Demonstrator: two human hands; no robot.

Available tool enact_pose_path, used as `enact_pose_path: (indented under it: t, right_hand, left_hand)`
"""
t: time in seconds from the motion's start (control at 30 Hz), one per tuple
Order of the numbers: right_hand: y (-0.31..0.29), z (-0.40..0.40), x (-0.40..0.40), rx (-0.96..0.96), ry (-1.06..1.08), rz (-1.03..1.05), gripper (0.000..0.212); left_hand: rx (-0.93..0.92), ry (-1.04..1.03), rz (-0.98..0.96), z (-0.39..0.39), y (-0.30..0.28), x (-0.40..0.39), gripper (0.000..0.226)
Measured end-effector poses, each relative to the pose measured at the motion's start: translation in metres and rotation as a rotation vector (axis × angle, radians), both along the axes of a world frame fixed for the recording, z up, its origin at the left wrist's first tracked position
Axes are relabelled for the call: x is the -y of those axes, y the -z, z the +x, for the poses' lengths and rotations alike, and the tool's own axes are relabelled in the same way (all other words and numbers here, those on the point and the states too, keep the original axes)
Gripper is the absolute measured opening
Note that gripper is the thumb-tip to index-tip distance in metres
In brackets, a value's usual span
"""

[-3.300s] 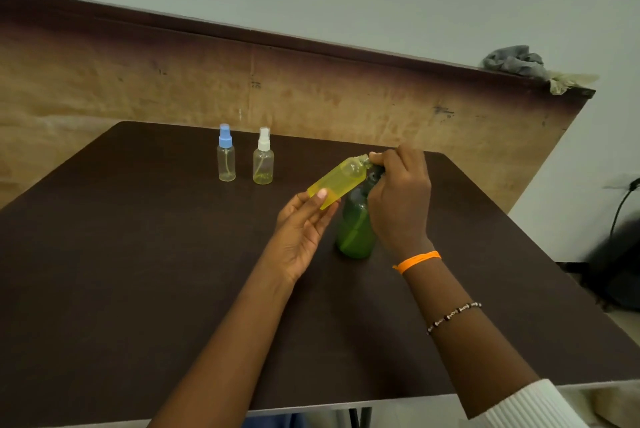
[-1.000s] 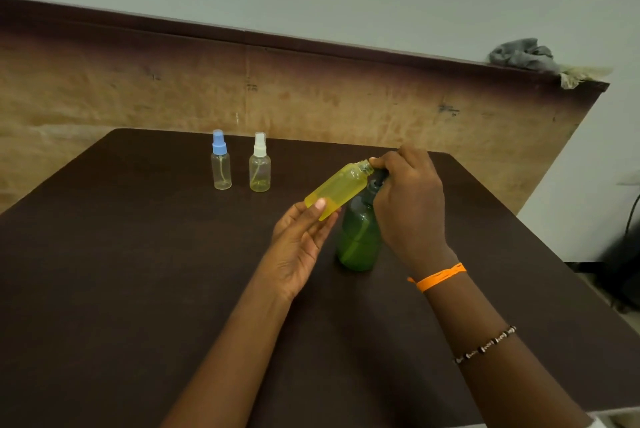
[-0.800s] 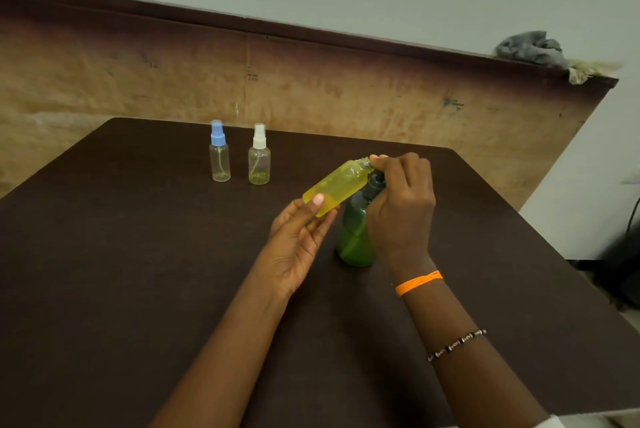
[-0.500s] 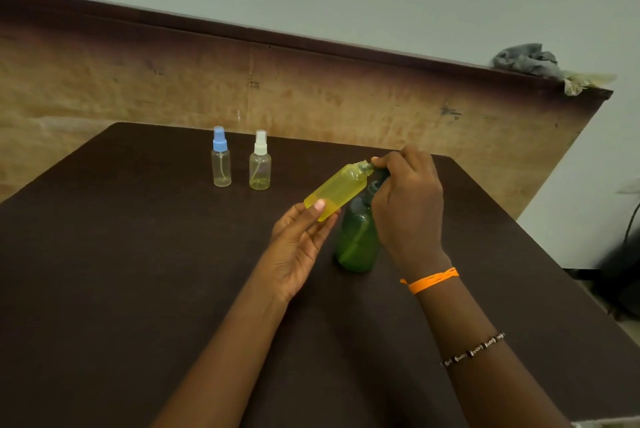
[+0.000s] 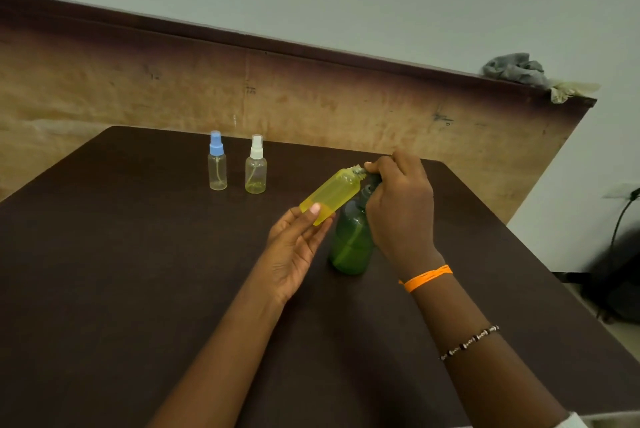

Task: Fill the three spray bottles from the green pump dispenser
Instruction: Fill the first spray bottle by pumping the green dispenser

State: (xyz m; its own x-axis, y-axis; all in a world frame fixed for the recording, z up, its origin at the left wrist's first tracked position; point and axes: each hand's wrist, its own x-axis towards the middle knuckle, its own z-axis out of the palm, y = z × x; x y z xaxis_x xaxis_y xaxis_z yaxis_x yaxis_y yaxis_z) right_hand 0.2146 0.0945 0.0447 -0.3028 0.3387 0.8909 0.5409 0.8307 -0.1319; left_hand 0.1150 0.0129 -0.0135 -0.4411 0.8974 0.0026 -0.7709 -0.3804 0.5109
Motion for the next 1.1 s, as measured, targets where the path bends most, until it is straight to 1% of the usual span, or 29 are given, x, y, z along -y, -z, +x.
enact_pose_path:
  t: [0.13,0.27,0.33,0.43,0.57,0.73,0.83,0.9,1.0,1.03,1.1]
  right_hand:
    - [0.01,-0.004,0.001,0.001,0.014,0.013,0.023]
    - [0.0,-0.001,0.004,0.047,0.018,-0.006,0.015]
    - [-0.008,0.001,0.005,0.055,0.009,-0.033,0.017]
    - [-0.009,0.0,0.005,0.003,-0.011,-0.064,0.019]
    - [0.009,-0.008,0.004,-0.04,0.019,-0.043,0.023]
    - [0.0,-0.005,0.004,0.001,0.025,-0.039,0.026]
    - [-0.008,-0.007,0.008,-0.045,0.024,-0.116,0.02]
    - [-0.002,-0.01,0.008,-0.083,0.029,-0.114,0.021]
    - [0.012,-0.011,0.007,-0.107,0.013,-0.092,0.027]
    - [0.013,-0.011,0.007,-0.106,0.005,-0.095,0.027]
    - [0.011,-0.01,0.008,-0.077,-0.002,-0.095,0.028]
  left_hand:
    - [-0.008,-0.017,-0.007,-0.001,0.002,0.0,0.029]
    - [-0.011,-0.012,-0.015,0.001,0.0,0.001,0.03]
    - [-0.012,-0.009,-0.004,0.001,0.0,0.001,0.029]
    - [-0.038,-0.01,-0.007,0.0,0.001,0.0,0.028]
    - [-0.034,-0.026,-0.021,-0.001,0.003,-0.003,0.027]
    - [-0.023,-0.018,-0.022,0.0,0.001,-0.001,0.024]
    - [-0.031,-0.02,-0.011,0.0,-0.001,0.001,0.024]
    - [-0.042,-0.016,-0.012,-0.001,0.0,0.0,0.019]
    - [-0.042,-0.015,-0.013,-0.001,0.003,-0.001,0.025]
    - [-0.039,-0.014,-0.012,-0.002,0.003,-0.001,0.026]
    - [-0.027,-0.009,-0.013,0.0,0.003,0.0,0.02]
